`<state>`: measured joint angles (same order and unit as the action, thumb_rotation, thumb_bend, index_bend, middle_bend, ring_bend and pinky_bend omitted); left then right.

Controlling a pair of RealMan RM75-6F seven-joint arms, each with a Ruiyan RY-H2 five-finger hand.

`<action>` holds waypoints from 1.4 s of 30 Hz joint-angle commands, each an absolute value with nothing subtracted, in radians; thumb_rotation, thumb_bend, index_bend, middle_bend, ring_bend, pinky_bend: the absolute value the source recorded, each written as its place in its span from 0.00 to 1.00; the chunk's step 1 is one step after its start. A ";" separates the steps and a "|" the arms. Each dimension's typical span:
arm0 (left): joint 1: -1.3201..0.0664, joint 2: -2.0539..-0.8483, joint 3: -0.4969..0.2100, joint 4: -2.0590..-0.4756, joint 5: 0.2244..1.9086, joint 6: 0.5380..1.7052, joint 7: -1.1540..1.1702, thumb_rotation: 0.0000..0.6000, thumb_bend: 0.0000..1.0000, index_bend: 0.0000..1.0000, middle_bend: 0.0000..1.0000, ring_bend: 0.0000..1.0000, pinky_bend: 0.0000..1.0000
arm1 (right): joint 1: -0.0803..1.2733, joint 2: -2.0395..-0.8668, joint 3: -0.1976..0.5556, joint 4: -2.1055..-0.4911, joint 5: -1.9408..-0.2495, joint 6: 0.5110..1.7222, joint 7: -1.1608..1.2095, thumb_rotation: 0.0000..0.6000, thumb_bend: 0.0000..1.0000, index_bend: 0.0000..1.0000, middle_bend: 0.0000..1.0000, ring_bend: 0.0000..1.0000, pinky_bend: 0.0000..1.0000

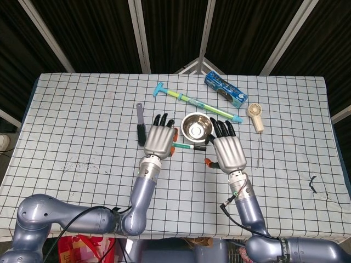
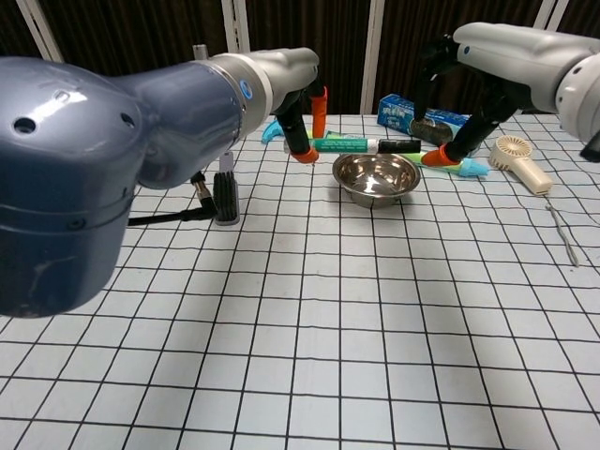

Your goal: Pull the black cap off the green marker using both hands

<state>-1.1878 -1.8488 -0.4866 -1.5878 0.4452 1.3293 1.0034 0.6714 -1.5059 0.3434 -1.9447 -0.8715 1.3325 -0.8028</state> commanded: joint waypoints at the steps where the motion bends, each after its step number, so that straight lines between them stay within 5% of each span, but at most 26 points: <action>1: -1.189 -1.850 -0.484 -1.588 0.448 1.326 0.996 1.00 0.54 0.67 0.19 0.00 0.00 | 0.698 -1.542 0.351 -1.949 -0.829 1.367 -0.846 1.00 0.22 0.48 0.03 0.08 0.00; 42: -1.178 -1.837 -0.454 -1.587 0.460 1.294 0.919 1.00 0.54 0.67 0.19 0.00 0.00 | 0.814 -1.640 0.357 -1.860 -0.685 1.433 -0.917 1.00 0.32 0.52 0.04 0.08 0.00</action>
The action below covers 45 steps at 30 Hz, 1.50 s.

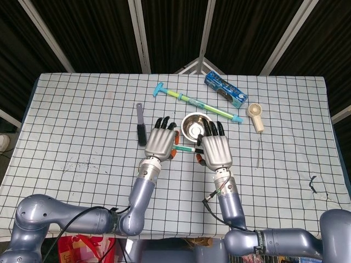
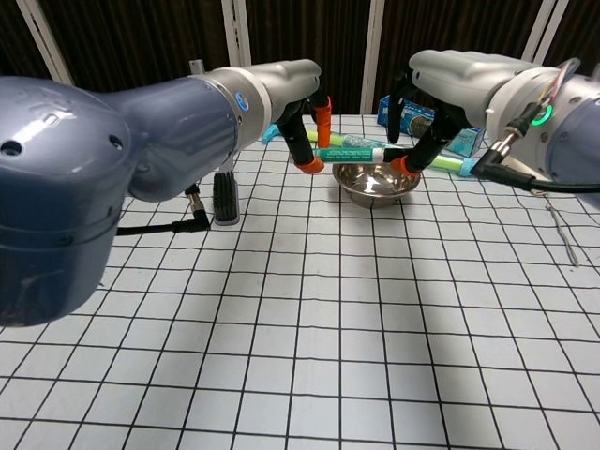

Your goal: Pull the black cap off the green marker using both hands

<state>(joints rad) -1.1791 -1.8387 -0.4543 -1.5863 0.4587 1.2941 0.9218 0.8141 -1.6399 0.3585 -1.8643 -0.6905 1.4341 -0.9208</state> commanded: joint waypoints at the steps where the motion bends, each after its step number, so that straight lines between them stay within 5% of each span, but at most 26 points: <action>1: -1.178 -1.837 -0.453 -1.587 0.462 1.294 0.918 1.00 0.54 0.67 0.19 0.00 0.00 | 0.815 -1.640 0.356 -1.859 -0.683 1.432 -0.917 1.00 0.32 0.52 0.04 0.08 0.00; 45: -1.176 -1.843 -0.434 -1.565 0.472 1.290 0.905 1.00 0.54 0.68 0.18 0.00 0.00 | 0.829 -1.620 0.338 -1.867 -0.653 1.441 -0.901 1.00 0.33 0.54 0.04 0.08 0.00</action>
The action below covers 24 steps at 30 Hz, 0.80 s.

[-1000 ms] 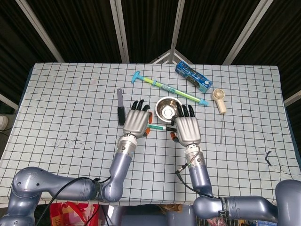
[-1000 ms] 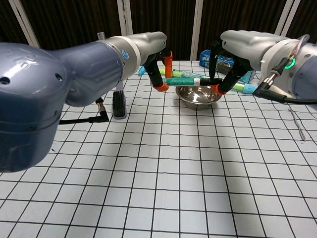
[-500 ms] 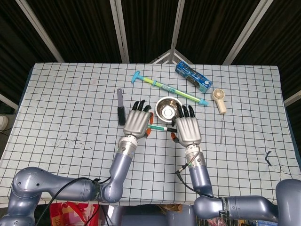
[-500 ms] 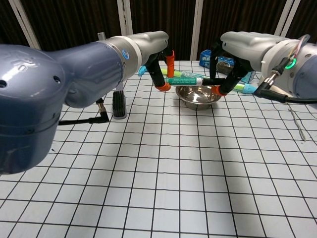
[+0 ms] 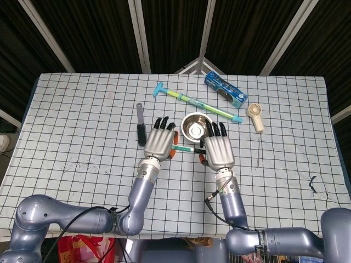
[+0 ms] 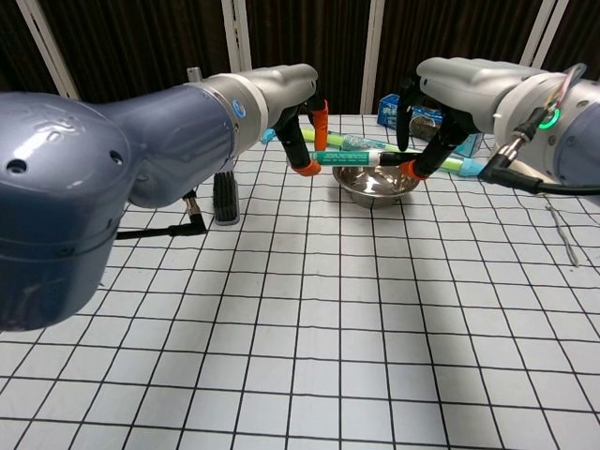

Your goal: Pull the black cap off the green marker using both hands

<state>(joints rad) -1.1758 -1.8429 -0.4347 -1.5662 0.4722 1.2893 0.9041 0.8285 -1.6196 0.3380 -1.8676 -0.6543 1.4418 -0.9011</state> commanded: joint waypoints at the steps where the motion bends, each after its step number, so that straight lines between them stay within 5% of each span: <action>1: -1.176 -1.844 -0.435 -1.565 0.472 1.289 0.905 1.00 0.54 0.68 0.18 0.00 0.00 | 0.830 -1.621 0.338 -1.866 -0.652 1.441 -0.901 1.00 0.33 0.54 0.04 0.08 0.00; 24: -1.173 -1.848 -0.432 -1.565 0.481 1.285 0.899 1.00 0.54 0.68 0.19 0.00 0.00 | 0.833 -1.620 0.336 -1.871 -0.655 1.450 -0.889 1.00 0.43 0.64 0.06 0.09 0.00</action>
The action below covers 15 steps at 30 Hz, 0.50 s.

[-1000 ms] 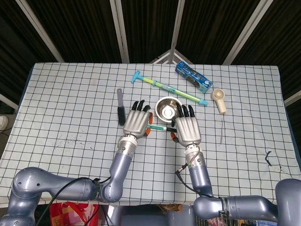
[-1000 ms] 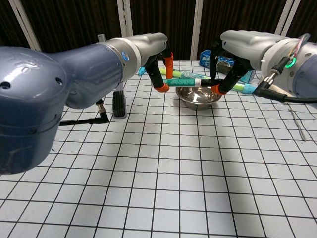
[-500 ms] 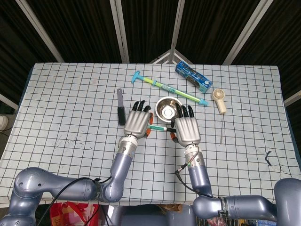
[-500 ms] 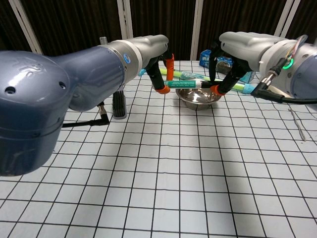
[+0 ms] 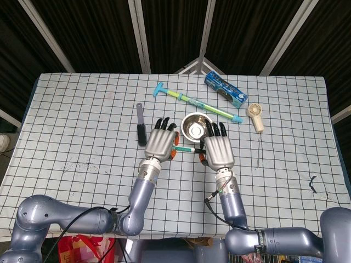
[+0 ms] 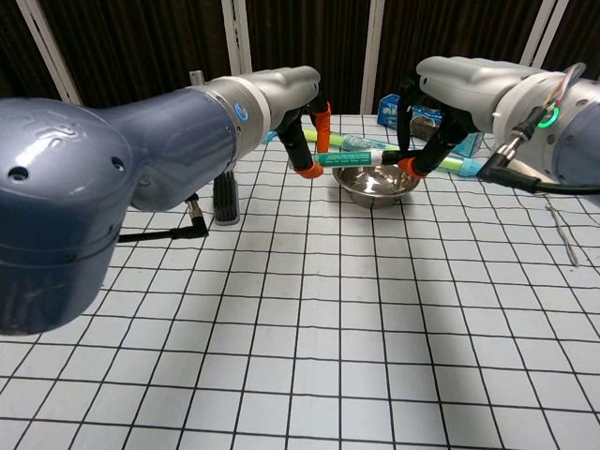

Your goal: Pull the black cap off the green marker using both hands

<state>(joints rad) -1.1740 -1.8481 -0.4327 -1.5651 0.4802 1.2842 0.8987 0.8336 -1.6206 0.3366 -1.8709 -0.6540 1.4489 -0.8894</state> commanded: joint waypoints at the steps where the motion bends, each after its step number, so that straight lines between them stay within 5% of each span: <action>1: -1.172 -1.846 -0.432 -1.566 0.483 1.286 0.898 1.00 0.54 0.68 0.19 0.00 0.00 | 0.832 -1.619 0.335 -1.871 -0.655 1.451 -0.888 1.00 0.43 0.64 0.06 0.09 0.01; 15: -1.130 -1.810 -0.410 -1.588 0.495 1.290 0.872 1.00 0.54 0.68 0.18 0.00 0.00 | 0.786 -1.570 0.298 -1.850 -0.645 1.409 -0.831 1.00 0.44 0.65 0.06 0.09 0.01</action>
